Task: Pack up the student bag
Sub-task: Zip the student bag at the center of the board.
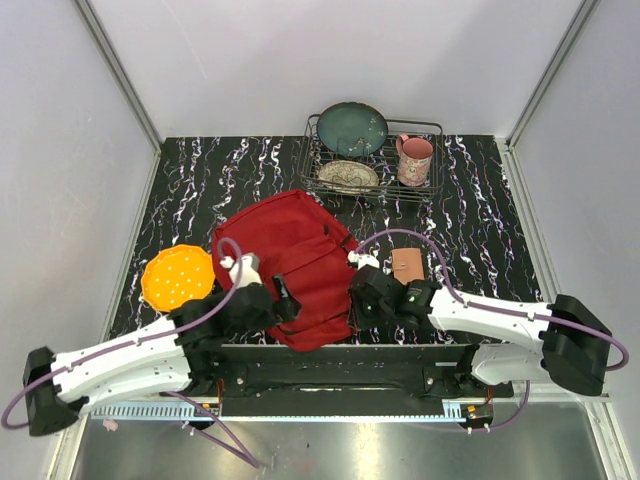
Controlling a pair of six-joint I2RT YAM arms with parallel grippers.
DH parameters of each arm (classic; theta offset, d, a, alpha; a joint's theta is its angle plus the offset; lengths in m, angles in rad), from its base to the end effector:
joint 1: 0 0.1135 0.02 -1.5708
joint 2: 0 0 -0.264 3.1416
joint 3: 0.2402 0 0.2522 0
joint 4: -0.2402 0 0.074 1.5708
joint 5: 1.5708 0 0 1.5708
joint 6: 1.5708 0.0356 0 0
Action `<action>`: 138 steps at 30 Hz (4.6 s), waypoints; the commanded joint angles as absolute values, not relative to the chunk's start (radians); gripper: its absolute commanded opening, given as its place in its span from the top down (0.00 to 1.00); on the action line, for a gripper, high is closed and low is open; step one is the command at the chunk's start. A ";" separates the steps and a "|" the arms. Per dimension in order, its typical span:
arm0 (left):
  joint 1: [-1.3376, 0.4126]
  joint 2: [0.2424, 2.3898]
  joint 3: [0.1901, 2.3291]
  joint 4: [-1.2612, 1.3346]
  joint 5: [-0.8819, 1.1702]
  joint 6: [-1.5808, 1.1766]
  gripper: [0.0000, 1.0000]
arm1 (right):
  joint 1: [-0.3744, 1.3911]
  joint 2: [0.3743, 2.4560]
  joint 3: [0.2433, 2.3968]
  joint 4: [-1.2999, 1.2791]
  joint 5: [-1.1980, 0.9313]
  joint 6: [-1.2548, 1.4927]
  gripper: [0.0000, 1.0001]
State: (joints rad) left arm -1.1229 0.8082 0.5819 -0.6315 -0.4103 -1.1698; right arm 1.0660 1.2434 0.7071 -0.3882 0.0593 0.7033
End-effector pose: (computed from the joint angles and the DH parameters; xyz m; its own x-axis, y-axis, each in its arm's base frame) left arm 0.0819 -0.1377 0.2272 -0.7848 -0.3160 -0.5331 -0.0231 0.8745 -0.4844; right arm 0.1190 0.2111 0.2024 -0.8484 -0.2005 -0.4899 -0.4035 0.8440 0.3534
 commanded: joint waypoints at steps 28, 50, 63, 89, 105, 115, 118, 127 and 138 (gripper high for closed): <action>-0.422 0.641 0.595 -0.710 -0.060 -0.784 0.01 | 1.195 1.506 1.061 -0.419 0.086 0.621 1.00; -0.627 0.515 0.510 -0.832 -0.143 -1.140 0.01 | 1.078 1.465 0.997 -0.350 0.023 0.598 1.00; -0.798 0.801 0.505 -0.443 -0.196 -0.982 0.62 | 1.196 1.329 0.850 -0.302 -0.063 0.618 1.00; -1.238 1.266 0.891 -0.240 -0.071 -0.477 1.00 | 1.318 0.953 0.627 -0.515 0.138 0.839 1.00; -1.085 0.865 0.617 -0.347 -0.172 -0.613 1.00 | 1.319 1.046 0.664 -0.463 0.173 0.805 1.00; -0.625 0.730 0.647 -0.623 -0.209 -0.658 1.00 | 1.269 1.411 0.934 -0.394 0.126 0.608 1.00; -0.545 0.752 0.690 -0.627 -0.175 -0.634 1.00 | 1.215 1.488 1.002 -0.388 0.072 0.563 1.00; -0.488 0.778 0.683 -0.637 -0.133 -0.644 1.00 | 1.046 1.427 0.902 -0.393 0.003 0.535 1.00; -0.474 0.729 0.641 -0.650 -0.091 -0.689 0.82 | 0.931 1.316 0.779 -0.269 -0.132 0.584 1.00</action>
State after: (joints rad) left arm -0.4973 0.7712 0.6441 -0.6628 -0.0357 -0.6754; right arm 0.9451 1.3102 0.8162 -0.2989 -0.0727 0.5724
